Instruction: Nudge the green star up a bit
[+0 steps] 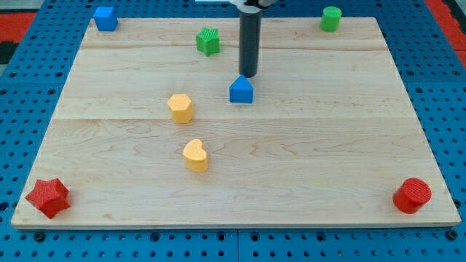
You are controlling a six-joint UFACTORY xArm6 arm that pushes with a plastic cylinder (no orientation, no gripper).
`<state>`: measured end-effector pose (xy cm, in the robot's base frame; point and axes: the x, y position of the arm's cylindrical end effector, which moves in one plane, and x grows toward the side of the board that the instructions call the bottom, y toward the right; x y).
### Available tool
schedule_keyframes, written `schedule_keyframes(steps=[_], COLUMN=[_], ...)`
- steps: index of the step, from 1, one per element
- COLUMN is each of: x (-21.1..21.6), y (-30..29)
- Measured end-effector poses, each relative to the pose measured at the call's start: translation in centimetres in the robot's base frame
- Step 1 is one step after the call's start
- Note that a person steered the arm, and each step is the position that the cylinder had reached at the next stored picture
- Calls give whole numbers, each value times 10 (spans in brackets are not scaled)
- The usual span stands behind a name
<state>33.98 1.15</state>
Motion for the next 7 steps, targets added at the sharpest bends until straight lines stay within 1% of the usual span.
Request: schedule_keyframes(steps=[2,5,7], x=[-10,-46,-72], y=[-6,-10,-44])
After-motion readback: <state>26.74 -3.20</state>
